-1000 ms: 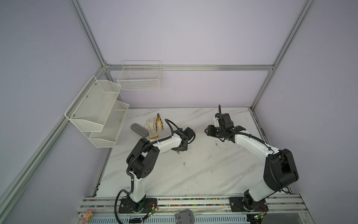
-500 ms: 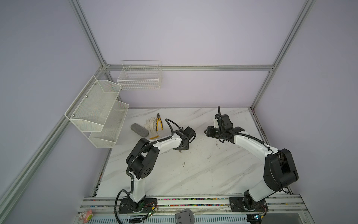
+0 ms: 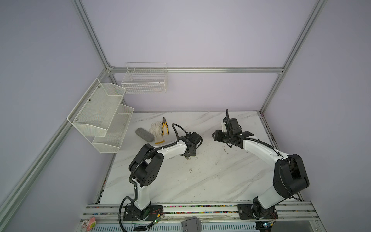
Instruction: Unlock with the key
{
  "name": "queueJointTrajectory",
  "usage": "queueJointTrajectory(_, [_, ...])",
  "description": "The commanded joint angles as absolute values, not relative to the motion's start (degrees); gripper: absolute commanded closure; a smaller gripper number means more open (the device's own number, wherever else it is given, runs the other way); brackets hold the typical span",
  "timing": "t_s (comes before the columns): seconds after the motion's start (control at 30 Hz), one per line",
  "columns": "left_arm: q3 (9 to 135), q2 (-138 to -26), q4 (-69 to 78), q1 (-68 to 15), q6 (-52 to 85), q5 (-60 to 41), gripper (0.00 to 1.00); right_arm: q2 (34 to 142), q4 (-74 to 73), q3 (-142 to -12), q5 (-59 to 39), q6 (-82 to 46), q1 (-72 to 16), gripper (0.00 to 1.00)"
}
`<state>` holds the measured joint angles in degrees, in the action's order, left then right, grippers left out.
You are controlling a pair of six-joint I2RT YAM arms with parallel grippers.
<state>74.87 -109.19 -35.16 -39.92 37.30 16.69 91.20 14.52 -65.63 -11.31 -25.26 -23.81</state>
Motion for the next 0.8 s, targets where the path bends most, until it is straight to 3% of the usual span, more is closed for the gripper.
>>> queueJointTrajectory(0.0, [72.8,-105.0,-33.4,-39.7,35.3,16.2,0.41,91.3,13.7,-66.6,-10.0,-25.7,-24.1,0.51])
queueJointTrajectory(0.13, [70.2,-95.6,-33.6,-39.8,34.5,17.2,0.41,90.9,13.4,-67.3,-7.0,-24.8,-24.0,0.5])
queueJointTrajectory(0.27, [59.7,-82.0,-26.1,-39.8,30.0,27.3,0.4,85.0,3.2,-62.0,8.5,-23.8,-24.0,0.4])
queueJointTrajectory(0.37, [46.3,-71.5,-8.4,-39.8,16.1,37.8,0.39,80.3,-13.7,-51.6,21.9,-18.1,-24.0,0.3])
queueJointTrajectory(0.5, [30.0,-63.6,24.0,-37.0,-2.0,52.7,0.25,79.1,-31.6,-41.0,39.0,-6.8,-23.0,0.22])
queueJointTrajectory(0.6, [27.1,-62.3,27.7,-31.8,-5.2,57.7,0.19,82.3,-41.6,-35.2,41.0,-6.5,-20.3,0.21])
queueJointTrajectory(0.63, [26.0,-63.1,29.3,-30.0,-6.0,57.7,0.14,83.5,-44.0,-34.2,41.7,-6.4,-19.6,0.21])
queueJointTrajectory(0.67, [23.7,-64.7,34.2,-27.8,-8.2,56.3,0.0,85.0,-49.1,-32.2,42.4,-5.3,-19.1,0.21])
queueJointTrajectory(0.77, [18.3,-70.0,47.7,-21.7,-8.9,50.7,0.0,89.7,-62.2,-27.9,41.3,-2.0,-17.4,0.21])
